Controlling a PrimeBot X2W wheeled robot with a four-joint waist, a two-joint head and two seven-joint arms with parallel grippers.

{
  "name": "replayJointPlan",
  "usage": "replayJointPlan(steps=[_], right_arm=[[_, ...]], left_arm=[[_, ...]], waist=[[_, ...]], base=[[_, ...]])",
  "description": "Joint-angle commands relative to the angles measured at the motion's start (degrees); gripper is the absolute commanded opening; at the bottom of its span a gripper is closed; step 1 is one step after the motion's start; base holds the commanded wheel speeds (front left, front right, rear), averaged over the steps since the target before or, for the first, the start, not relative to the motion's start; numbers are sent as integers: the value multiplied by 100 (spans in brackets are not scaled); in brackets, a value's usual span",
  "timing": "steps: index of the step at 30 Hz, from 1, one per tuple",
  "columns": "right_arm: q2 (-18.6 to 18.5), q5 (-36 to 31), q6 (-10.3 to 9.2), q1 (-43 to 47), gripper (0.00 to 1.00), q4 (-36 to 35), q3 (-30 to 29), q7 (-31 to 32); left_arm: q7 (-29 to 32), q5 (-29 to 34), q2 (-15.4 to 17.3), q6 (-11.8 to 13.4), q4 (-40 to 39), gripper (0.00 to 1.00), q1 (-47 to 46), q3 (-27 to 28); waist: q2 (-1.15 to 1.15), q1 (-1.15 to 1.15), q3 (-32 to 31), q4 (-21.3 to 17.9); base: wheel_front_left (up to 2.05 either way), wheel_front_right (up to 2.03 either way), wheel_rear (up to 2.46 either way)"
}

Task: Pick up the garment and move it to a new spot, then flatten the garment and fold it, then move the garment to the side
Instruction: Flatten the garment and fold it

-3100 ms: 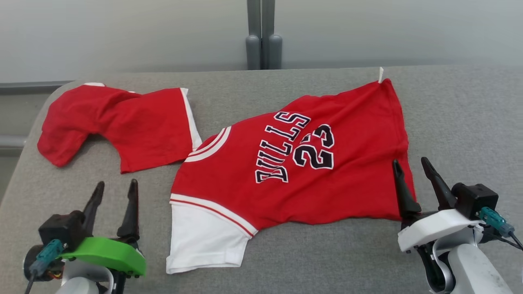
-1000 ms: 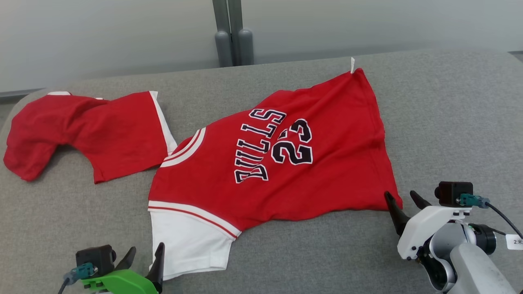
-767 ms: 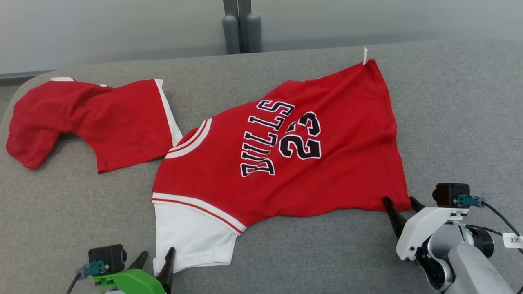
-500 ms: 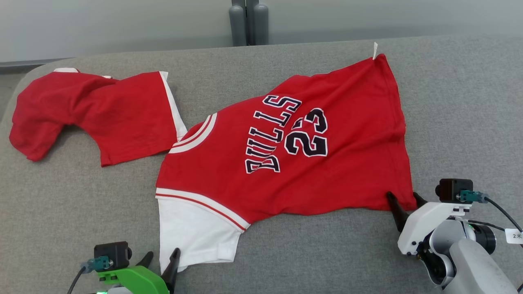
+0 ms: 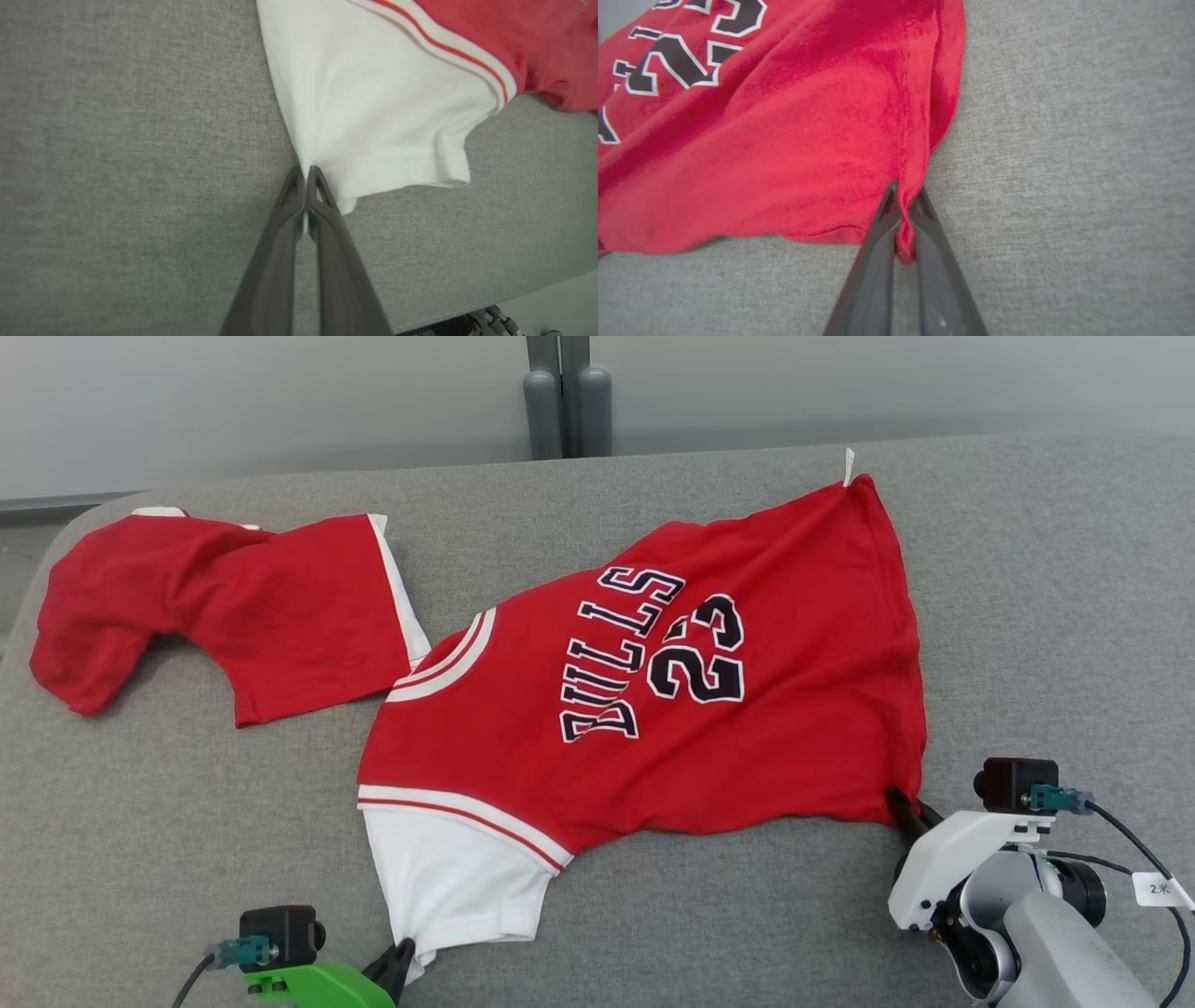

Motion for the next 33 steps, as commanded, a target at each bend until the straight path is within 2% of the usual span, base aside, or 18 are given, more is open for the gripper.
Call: replayJointPlan(steps=[1, 7, 12, 21, 26, 33], right_arm=[[17, 41, 3, 67, 0, 70, 74, -43], [-146, 93, 3, 77, 0, -31, 163, -400], [-252, 241, 3, 321, 0, -392, 126, -504], [-486, 468, 3, 1152, 0, -1570, -256, -121], [-482, 486, 3, 1545, 0, -2284, -542, 165], [-366, 493, 3, 1403, 0, -2893, -552, 373]], left_arm=[[-44, -12, 33, 8, -35, 0, 85, 11], [-309, 59, 121, 110, -284, 0, 157, 165], [-313, -160, 93, 88, -666, 0, 314, 262], [81, -408, 300, 268, -1691, 0, 885, 387], [204, -508, 416, 352, -2133, 0, 1104, 500], [136, -245, 585, 278, -2143, 0, 594, 507]], waist=[[0, 0, -59, -9], [0, 0, -238, -23], [0, 0, -443, -40], [0, 0, -713, -187], [0, 0, -731, -273], [0, 0, -600, -366]], base=[[0, 0, 0], [0, 0, 0], [0, 0, 0], [0, 0, 0], [0, 0, 0], [0, 0, 0]])
